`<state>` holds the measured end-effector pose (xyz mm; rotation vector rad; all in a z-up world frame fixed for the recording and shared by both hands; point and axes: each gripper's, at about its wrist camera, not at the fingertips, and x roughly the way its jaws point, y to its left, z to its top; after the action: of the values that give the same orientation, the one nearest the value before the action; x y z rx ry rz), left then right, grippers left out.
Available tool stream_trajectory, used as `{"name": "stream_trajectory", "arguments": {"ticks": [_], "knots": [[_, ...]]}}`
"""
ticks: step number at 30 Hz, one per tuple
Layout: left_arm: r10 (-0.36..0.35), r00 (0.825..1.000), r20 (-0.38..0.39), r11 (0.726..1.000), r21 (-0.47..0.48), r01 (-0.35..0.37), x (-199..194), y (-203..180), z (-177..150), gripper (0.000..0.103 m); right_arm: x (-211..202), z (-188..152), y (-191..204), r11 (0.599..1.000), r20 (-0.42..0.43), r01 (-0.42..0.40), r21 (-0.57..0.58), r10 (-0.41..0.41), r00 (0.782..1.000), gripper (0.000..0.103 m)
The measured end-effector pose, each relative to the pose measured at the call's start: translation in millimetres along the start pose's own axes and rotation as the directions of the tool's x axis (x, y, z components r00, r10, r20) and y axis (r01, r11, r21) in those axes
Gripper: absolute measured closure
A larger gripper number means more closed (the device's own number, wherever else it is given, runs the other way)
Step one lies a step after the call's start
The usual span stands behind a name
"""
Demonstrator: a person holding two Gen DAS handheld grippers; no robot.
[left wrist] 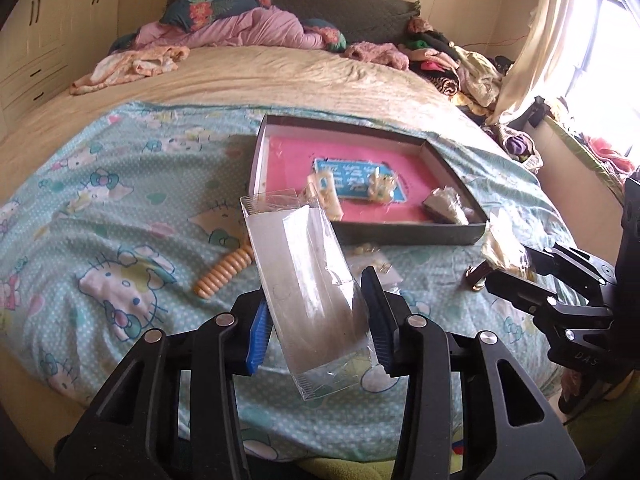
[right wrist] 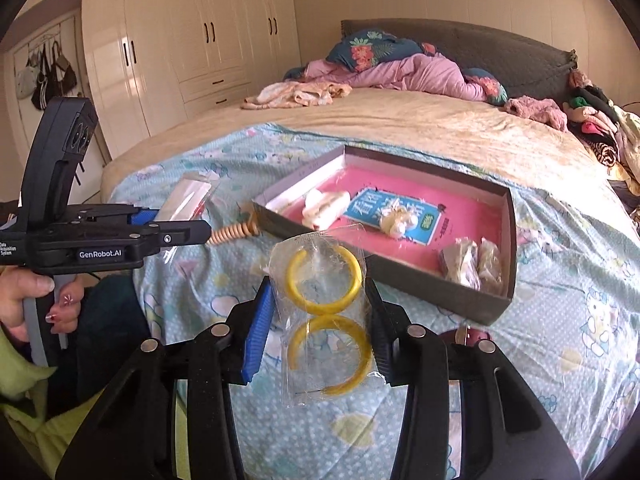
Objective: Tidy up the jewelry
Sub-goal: 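Carry both bags into the grey box and open both tools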
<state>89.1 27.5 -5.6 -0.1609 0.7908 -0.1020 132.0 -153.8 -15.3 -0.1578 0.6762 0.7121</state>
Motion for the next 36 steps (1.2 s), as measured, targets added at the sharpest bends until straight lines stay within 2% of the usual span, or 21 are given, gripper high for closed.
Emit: {"name": "stream_trajectory", "arguments": {"ticks": [20, 36], "knots": [[-0.008, 0.998, 0.058, 0.999, 0.040, 0.006, 1, -11, 41, 0.070, -10, 40, -17, 0.999, 0.102, 0.031, 0.024, -0.033, 0.994, 0.061], [0.006, 1.000, 0.023, 0.999, 0.052, -0.007, 36, -6, 64, 0.070, 8, 60, -54, 0.992, 0.114, 0.072, 0.100, -0.083, 0.990, 0.061]]}}
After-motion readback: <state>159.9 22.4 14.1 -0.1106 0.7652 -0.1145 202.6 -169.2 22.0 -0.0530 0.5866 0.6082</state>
